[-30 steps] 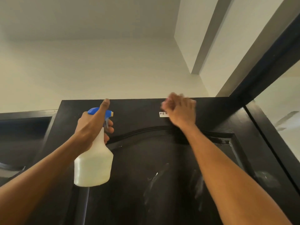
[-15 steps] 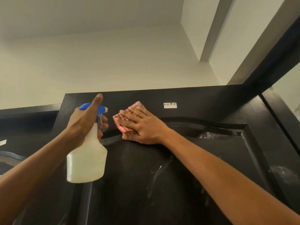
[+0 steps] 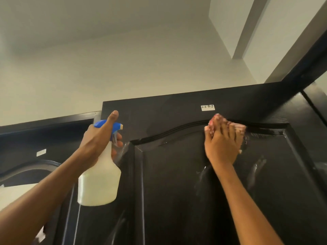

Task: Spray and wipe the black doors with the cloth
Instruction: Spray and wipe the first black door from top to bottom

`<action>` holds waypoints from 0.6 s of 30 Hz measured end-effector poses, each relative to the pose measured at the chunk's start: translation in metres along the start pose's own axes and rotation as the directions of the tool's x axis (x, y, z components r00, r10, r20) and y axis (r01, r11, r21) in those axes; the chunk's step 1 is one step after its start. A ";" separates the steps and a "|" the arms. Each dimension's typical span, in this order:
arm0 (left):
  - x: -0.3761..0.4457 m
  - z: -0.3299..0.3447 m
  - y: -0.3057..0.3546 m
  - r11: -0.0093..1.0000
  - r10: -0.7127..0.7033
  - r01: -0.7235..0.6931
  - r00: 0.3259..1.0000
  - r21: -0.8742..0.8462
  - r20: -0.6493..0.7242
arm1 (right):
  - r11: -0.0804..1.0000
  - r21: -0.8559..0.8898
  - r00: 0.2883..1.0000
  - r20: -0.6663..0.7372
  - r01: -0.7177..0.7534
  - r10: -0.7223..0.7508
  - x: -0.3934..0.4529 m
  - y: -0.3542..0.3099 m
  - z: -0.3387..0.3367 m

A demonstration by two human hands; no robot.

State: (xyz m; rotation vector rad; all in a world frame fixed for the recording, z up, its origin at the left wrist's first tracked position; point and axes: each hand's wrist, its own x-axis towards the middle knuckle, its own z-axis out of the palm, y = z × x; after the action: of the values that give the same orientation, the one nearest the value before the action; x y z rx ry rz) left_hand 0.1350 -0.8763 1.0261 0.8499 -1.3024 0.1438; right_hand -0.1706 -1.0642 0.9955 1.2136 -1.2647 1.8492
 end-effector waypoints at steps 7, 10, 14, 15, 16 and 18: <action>0.004 -0.034 -0.014 1.000 -0.011 0.011 1.000 -0.004 0.021 | 0.710 0.204 0.720 0.034 0.674 -0.693 -0.112 -0.137 0.009; 0.000 -0.039 -0.019 0.999 -0.036 0.037 0.999 -0.028 0.035 | 0.573 0.160 0.563 0.106 0.804 -0.820 -0.106 -0.136 0.013; -0.009 -0.048 -0.024 0.993 -0.059 0.066 0.995 -0.097 0.074 | 0.842 0.074 0.838 0.084 0.535 -0.540 -0.060 -0.092 0.015; -0.009 -0.051 -0.025 0.992 -0.067 0.075 0.995 -0.104 0.078 | 0.931 0.034 0.929 0.064 0.363 -0.364 -0.050 -0.080 0.013; -0.009 -0.055 -0.027 0.991 -0.072 0.079 0.995 -0.107 0.071 | 0.981 0.004 0.979 0.060 0.196 -0.196 -0.042 -0.072 0.011; -0.008 -0.064 -0.032 0.991 -0.079 0.085 0.995 -0.103 0.054 | 1.000 -0.011 0.994 0.106 0.012 -0.010 -0.035 -0.072 0.010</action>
State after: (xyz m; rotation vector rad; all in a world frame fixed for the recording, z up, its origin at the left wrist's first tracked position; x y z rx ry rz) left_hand 0.1995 -0.8560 1.0031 0.8198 -1.3078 -0.0110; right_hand -0.0924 -1.0453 0.9930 1.3250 -1.3204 1.7883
